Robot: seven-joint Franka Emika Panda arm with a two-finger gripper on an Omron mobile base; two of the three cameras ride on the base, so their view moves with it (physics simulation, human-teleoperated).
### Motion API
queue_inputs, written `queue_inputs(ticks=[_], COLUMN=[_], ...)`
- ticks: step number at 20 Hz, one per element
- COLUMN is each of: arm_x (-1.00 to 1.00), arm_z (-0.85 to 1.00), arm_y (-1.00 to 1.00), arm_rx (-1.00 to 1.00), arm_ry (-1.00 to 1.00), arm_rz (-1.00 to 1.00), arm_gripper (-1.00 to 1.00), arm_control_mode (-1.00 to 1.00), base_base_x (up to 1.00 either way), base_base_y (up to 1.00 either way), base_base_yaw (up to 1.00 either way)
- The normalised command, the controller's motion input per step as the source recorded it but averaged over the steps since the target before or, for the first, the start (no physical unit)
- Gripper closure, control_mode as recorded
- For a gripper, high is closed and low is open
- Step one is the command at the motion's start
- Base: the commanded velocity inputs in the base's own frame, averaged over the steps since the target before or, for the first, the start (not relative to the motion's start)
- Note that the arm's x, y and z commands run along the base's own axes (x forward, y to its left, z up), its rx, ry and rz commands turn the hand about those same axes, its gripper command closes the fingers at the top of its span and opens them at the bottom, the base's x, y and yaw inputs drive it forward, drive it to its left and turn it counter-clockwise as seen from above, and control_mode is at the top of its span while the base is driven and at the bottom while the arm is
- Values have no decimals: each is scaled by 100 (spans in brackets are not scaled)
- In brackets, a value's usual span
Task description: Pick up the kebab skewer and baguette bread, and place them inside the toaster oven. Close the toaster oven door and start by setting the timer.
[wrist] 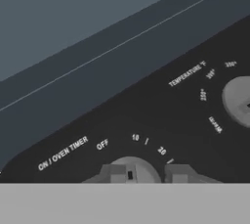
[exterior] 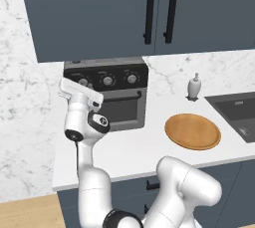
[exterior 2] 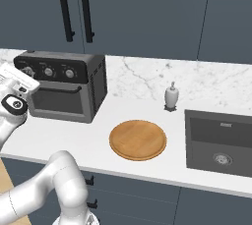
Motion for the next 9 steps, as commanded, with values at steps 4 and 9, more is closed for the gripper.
queue_inputs(ticks=[4,9], arm_x=[33,33], arm_z=[0,0], arm_y=[-19,-19], arm_rx=[19,24], arm_ry=[-1,-1], arm_rz=[0,0], arm_gripper=[100,100], arm_control_mode=[-100,-100], base_base_x=[0,0], base_base_y=[0,0], base_base_yaw=[0,0])
